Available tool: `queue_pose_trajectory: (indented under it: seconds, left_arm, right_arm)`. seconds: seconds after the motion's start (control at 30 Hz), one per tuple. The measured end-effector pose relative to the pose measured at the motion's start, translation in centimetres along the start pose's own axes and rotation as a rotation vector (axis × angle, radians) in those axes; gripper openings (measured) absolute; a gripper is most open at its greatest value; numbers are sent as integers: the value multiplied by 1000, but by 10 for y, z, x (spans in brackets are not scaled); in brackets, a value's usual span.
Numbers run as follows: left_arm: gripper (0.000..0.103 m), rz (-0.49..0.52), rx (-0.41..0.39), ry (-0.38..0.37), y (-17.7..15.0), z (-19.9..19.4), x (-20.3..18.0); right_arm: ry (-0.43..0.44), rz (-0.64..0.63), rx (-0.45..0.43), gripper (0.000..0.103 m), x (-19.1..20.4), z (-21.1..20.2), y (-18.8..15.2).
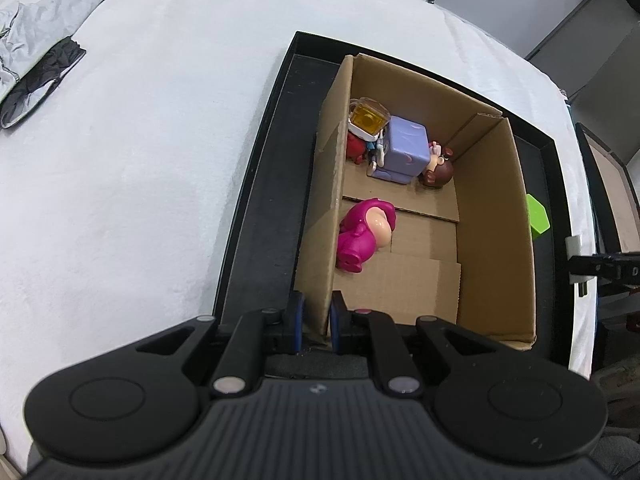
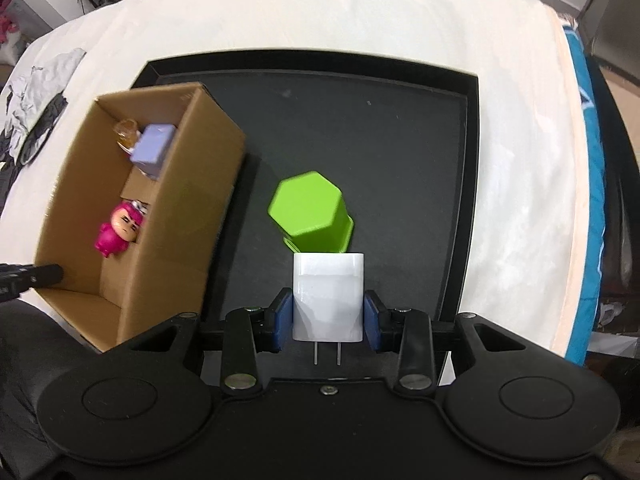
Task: Organize rigid objects
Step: 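Carry the plug adapter with the right gripper over the box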
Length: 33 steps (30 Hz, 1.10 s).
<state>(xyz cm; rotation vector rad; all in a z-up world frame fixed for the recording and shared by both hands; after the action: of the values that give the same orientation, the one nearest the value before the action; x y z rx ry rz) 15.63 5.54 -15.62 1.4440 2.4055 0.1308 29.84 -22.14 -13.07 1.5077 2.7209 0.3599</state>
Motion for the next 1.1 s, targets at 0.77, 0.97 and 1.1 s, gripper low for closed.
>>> queue_pose_trajectory:
  seconds: [0.77, 0.97, 1.1]
  left_arm:
    - [14, -16, 11, -88, 1, 1, 12]
    - [14, -7, 14, -99, 2, 0, 13]
    - [14, 0, 12, -100, 1, 0, 13]
  right_arm:
    - [19, -77, -75, 36, 88, -40, 48]
    - [31, -102, -82, 36, 115, -38, 57]
    - [58, -118, -78, 36, 133, -38, 63]
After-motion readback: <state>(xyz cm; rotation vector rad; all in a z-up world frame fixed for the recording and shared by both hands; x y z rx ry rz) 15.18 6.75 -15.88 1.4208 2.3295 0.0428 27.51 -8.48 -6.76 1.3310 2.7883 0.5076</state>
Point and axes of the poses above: each gripper's, at about its wrist camera, not at the fingertips, and z roughly the way its jaws point, x to its left, y to its top, the point moved 5 cm from there along z, roughly the way its jaws point, and after that the axes turned 2 degrees about -y, right-handed, at the moved point
